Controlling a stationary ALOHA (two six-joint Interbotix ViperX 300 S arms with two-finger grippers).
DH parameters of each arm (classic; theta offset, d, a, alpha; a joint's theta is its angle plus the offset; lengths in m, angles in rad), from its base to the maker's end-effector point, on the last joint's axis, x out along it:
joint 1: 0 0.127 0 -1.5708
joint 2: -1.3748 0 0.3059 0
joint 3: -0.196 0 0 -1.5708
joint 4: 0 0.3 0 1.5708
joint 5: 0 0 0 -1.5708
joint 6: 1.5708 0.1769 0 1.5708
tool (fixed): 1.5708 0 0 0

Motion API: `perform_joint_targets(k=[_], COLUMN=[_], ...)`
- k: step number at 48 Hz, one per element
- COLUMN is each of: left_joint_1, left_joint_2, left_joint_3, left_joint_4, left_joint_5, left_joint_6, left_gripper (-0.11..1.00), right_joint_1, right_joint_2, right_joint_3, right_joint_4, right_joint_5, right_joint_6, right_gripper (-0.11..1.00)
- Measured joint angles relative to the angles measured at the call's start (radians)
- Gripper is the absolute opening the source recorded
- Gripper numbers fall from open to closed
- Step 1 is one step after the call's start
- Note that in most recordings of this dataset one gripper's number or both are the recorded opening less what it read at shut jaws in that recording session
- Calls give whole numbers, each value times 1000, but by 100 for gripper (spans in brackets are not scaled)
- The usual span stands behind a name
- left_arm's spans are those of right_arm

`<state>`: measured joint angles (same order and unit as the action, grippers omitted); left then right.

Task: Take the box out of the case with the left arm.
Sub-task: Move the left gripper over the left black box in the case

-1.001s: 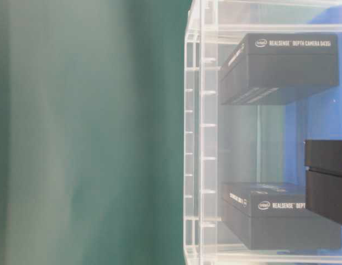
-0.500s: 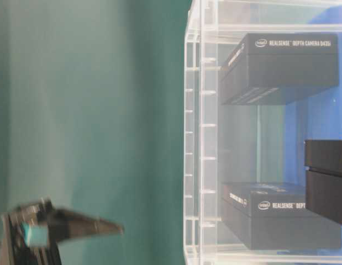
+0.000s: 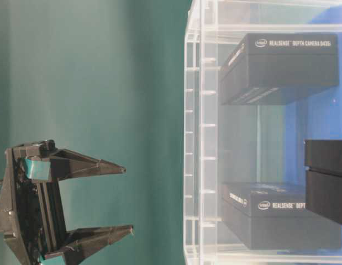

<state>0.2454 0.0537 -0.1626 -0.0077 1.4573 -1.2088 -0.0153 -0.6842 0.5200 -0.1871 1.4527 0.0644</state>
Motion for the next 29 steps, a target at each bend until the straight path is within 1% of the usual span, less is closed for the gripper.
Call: perform_joint_targets(k=[29], left_joint_1=[0], left_joint_2=[0], left_joint_3=[-2], left_joint_4=[-2], left_joint_5=[8], left_joint_6=[3], left_gripper=[96], right_joint_1=[2], right_joint_2=[0], right_joint_3=[3], right_joint_4=[-3], right_joint_5=[0], right_joint_6=[-2], right_gripper=[0])
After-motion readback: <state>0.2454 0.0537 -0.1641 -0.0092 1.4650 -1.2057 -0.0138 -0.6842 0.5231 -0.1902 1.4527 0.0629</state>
